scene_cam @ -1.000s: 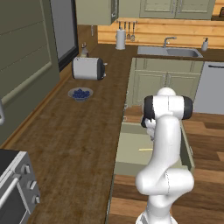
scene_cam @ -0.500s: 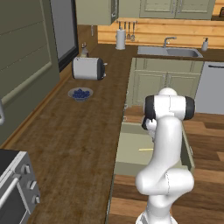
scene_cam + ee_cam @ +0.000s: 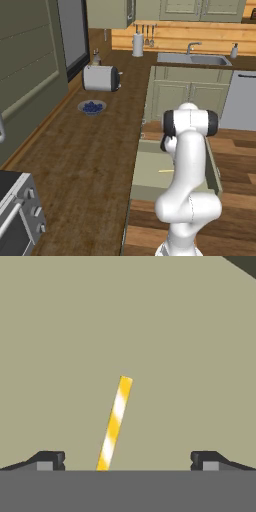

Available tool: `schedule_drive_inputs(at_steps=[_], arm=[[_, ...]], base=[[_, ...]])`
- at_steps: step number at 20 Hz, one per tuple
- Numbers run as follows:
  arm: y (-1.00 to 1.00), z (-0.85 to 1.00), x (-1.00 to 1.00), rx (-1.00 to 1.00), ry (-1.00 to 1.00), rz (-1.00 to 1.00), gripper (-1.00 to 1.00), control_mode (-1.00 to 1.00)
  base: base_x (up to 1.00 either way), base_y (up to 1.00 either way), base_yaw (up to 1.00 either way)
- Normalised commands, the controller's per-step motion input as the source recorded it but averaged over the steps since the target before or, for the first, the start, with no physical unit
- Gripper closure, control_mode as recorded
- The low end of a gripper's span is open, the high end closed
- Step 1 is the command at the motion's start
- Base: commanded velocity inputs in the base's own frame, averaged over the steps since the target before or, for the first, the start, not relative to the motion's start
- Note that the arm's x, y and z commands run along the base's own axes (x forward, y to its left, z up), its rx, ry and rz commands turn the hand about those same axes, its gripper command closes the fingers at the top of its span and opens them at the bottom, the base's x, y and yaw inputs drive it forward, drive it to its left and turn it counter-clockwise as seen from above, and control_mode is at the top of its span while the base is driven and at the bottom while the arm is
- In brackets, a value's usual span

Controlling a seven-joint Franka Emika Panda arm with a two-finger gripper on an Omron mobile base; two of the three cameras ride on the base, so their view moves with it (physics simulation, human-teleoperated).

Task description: Take a straw from the drawer in front and place it inside the glass cup on the dining counter.

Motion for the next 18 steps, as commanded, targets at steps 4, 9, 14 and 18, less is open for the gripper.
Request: schedule_drive_inputs(at_steps=[4, 9, 14, 18], arm=[[-0.01, -0.22, 0.32, 0.0, 0.0, -0.03, -1.0, -1.0], [-0.05, -0.32, 0.06, 0.0, -0.01, -0.01, -1.0, -1.0], [-0.04, -0.41, 0.0, 0.0, 0.0, -0.02, -1.0, -1.0], [0.0, -0.48, -0.08, 0.0, -0.04, -0.03, 1.0, -1.0]], base=[[0.0, 0.0, 0.0], [0.0, 0.0, 0.0], [0.0, 0.0, 0.0], [0.0, 0.0, 0.0]])
